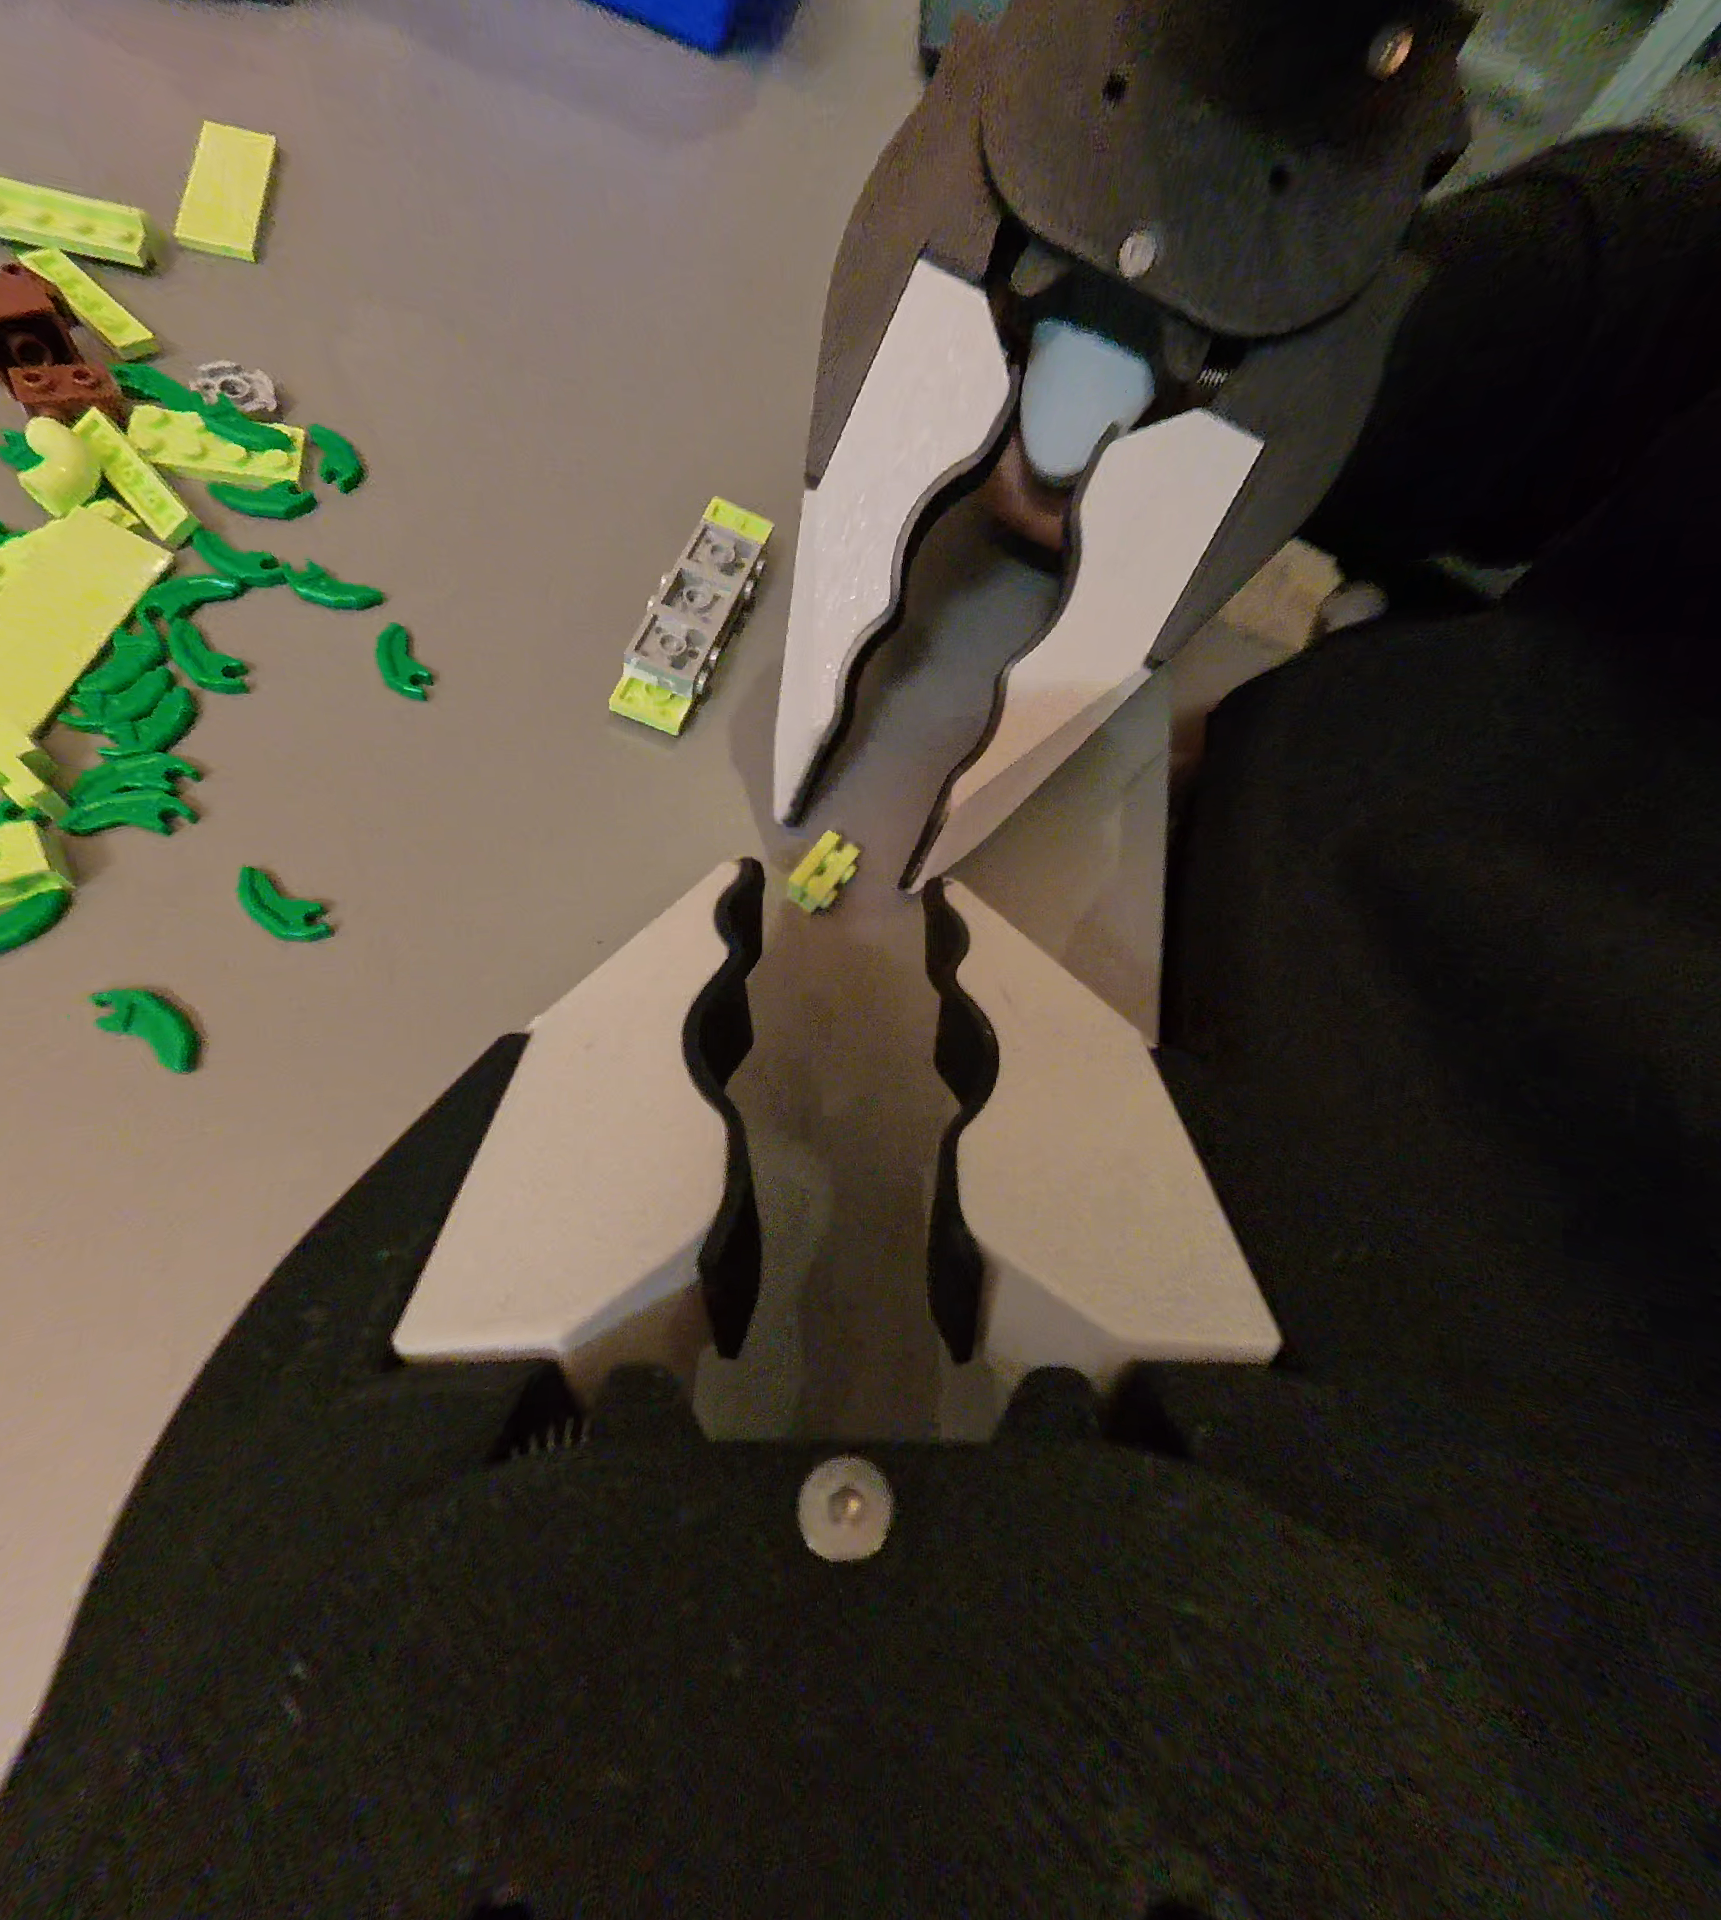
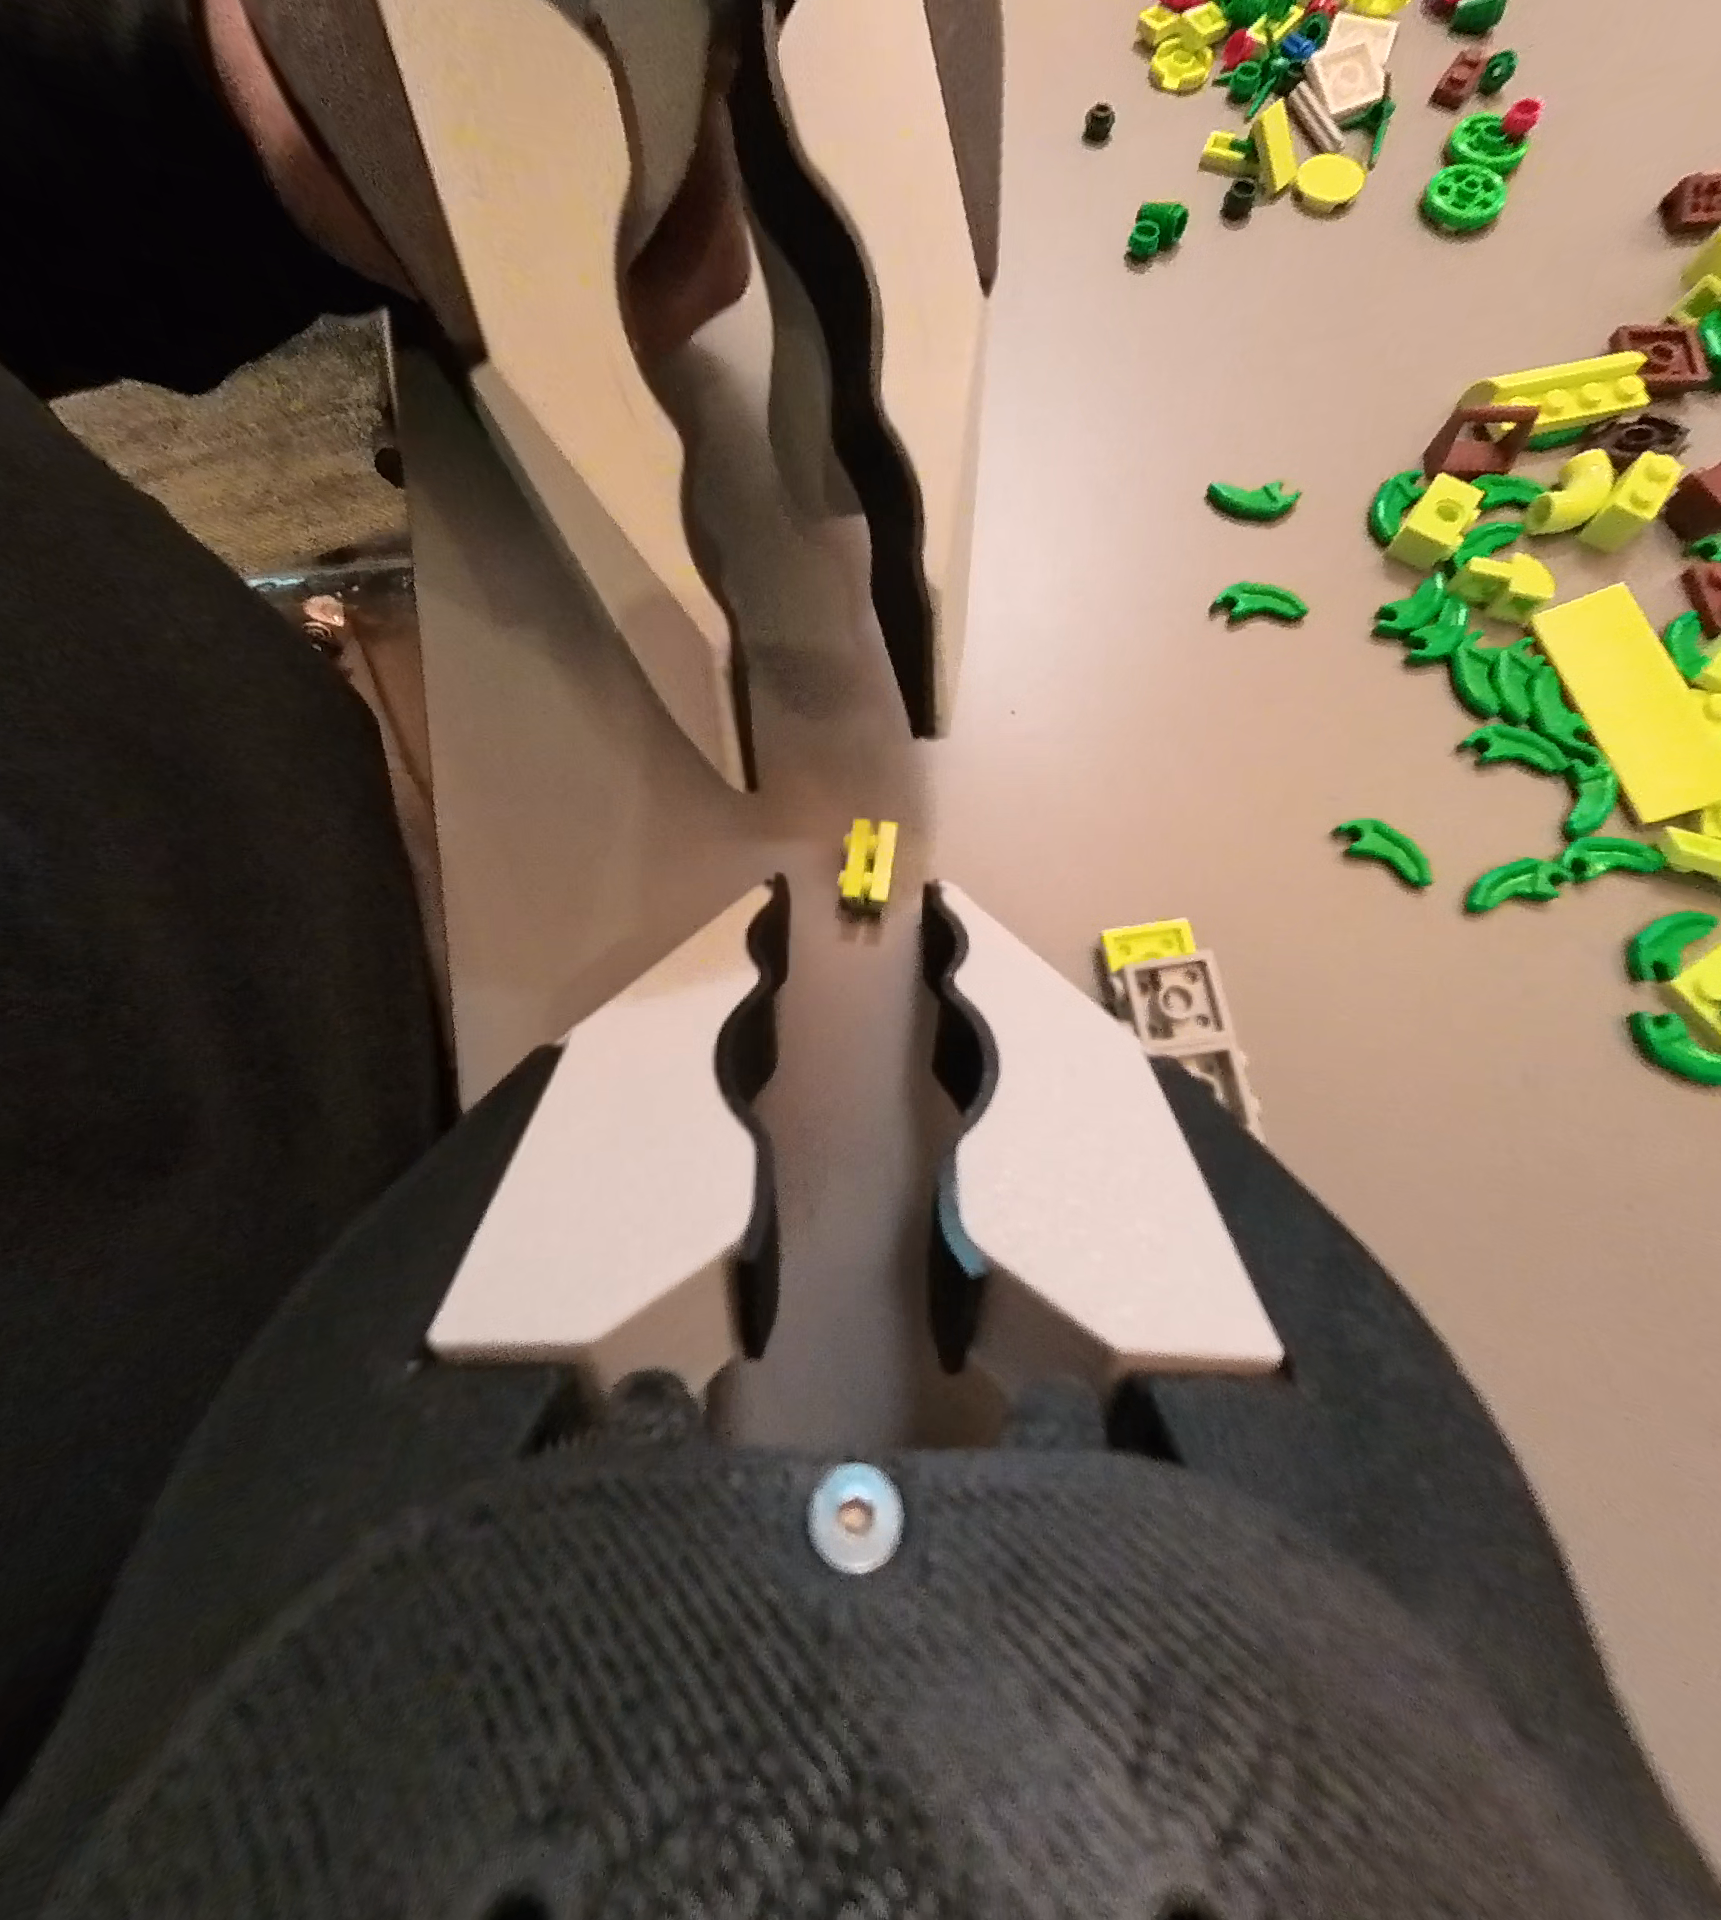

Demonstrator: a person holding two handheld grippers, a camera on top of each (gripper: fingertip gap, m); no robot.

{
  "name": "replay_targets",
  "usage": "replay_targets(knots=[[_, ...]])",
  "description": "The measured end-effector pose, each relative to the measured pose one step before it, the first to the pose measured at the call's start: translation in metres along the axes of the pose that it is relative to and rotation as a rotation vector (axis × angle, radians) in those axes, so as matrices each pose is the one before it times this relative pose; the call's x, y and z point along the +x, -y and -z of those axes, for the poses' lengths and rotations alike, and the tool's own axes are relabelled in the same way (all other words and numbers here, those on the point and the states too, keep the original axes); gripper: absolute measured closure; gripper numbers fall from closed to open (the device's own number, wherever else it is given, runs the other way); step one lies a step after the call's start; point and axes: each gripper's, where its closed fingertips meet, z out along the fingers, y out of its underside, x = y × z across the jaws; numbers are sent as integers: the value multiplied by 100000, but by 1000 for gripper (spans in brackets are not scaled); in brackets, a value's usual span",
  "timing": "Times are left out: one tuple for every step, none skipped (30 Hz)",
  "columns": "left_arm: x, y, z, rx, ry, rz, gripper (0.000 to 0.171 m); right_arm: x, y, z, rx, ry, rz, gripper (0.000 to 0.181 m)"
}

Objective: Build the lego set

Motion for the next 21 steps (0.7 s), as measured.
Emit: replay_targets(knots=[[-244,-105,-221,-1902,1630,-2091,143,66,106,-26,829,-47,66,160],[-116,-94,-208,-1631,655,-1655,144,52,106,-34,763,-32,286,161],[-19,-106,-199,-1588,-95,-1214,144,55,63,-36,383,-90,196,164],[27,-115,-184,-1479,-548,-813,144,18,46,-27,115,168,269,165],[59,-94,-174,-1290,-913,-574,144,8,32,-15,77,174,357,166],[-12,-78,-158,-1204,-491,-525,145,29,54,3,220,-69,489,167],[-80,-82,-153,-1252,-81,-659,146,29,61,8,367,-193,568,170],[-112,-101,-161,-1414,175,-765,146,17,53,28,315,-151,492,171],[-215,-115,-183,-1585,851,-820,146,-4,8,-9,21,-45,351,171],[-227,-108,-192,-1593,1108,-890,147,-23,-41,-24,-258,128,297,172],[-14,-117,-169,-1481,-118,-1174,148,-19,-57,-37,-418,-46,283,172],[52,-45,-124,-888,-413,-1012,149,-14,-88,-48,-602,-125,383,172],[79,54,-46,-24,-499,-1006,151,-21,-96,-58,-645,-100,430,172],[132,-47,-33,-397,-876,-418,154,-28,-54,-39,-417,-132,390,173],[46,14,9,112,-392,-73,156,-24,-24,-26,-245,-92,343,173],[-35,46,55,440,371,9,159,-6,-6,-15,-64,-151,206,173],[4,65,59,607,123,-188,159,-7,3,1,52,30,69,173],[22,66,56,558,-19,-166,159,-21,13,11,107,215,-59,173],[6,51,47,403,50,-120,159,-15,13,8,79,262,-193,173],[26,40,40,400,-20,-271,159,-15,0,6,48,414,-288,173],[57,38,32,350,-99,-376,160,-23,6,-3,33,534,-379,173]])
